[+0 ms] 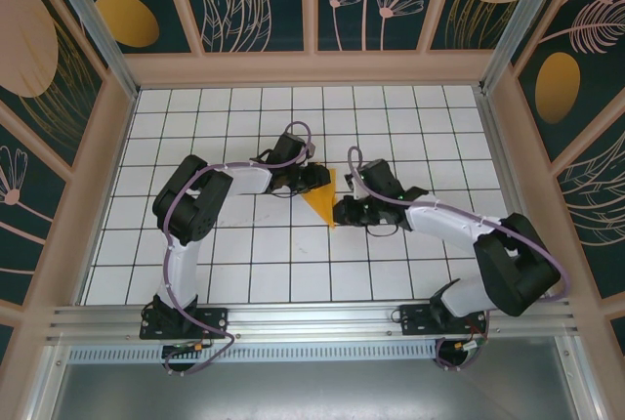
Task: Fold a paper plane with a square sheet of paper (fold left side to right side)
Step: Fourth fold the wing at the center of the table.
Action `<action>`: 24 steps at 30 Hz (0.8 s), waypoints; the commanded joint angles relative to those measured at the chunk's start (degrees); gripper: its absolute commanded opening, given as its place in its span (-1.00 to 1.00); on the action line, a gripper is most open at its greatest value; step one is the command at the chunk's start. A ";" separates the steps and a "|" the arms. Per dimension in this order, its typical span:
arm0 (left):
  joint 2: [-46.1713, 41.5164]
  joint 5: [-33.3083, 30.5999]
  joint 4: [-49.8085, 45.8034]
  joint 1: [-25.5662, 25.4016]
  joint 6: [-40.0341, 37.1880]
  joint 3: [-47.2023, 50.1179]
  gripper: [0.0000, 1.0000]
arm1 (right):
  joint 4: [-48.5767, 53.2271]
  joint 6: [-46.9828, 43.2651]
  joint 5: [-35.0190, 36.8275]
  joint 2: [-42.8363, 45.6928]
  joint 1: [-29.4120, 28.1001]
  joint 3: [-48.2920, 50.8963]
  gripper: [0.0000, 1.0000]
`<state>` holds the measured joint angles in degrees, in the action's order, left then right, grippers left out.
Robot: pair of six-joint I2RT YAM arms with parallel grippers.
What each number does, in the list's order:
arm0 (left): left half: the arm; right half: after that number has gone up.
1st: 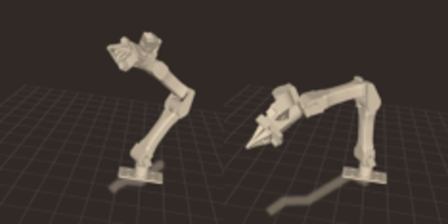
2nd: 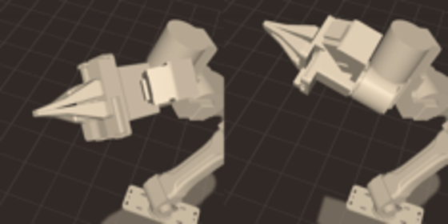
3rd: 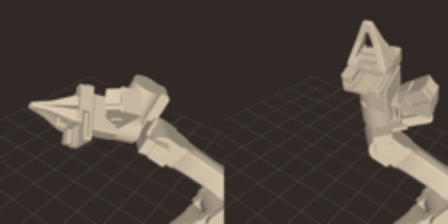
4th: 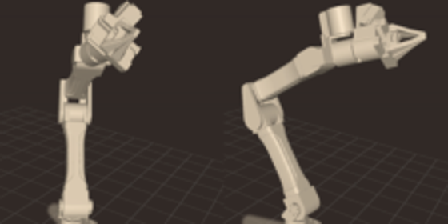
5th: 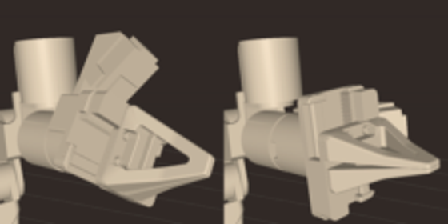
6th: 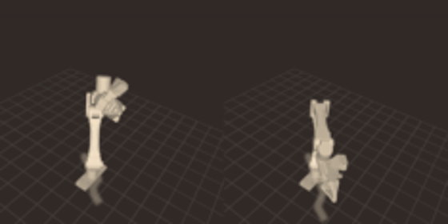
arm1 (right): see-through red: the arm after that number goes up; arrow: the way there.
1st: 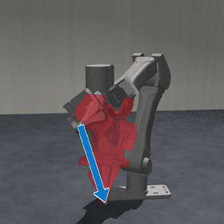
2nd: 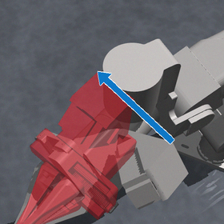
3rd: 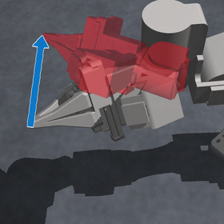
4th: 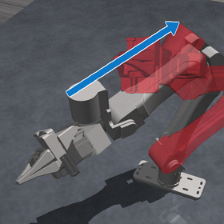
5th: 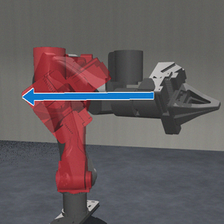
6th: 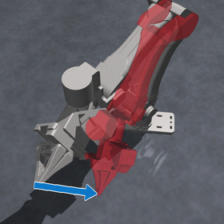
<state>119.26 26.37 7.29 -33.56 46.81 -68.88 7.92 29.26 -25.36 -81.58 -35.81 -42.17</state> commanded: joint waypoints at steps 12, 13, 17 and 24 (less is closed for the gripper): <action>1.16 -4.72 -6.24 0.48 -0.80 0.95 -0.30 | -1.81 -1.92 5.52 -18.01 0.28 -7.03 -0.71; 1.21 -4.95 -6.69 0.43 -1.05 0.44 -0.30 | -1.18 -1.92 6.20 -18.29 0.23 -6.65 -0.71; 1.65 -6.45 -8.82 0.64 -2.44 -2.69 -0.26 | 2.09 -2.01 7.67 -18.60 0.20 -4.68 -0.71; 3.92 -7.04 -10.06 2.52 -3.52 -7.21 -0.24 | 5.78 -2.71 9.59 -20.25 0.05 -2.09 -0.71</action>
<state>120.33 24.18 -0.32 -33.50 45.69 -74.04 4.62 28.21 -19.92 -99.39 -35.83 -47.88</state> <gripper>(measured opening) 0.379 0.144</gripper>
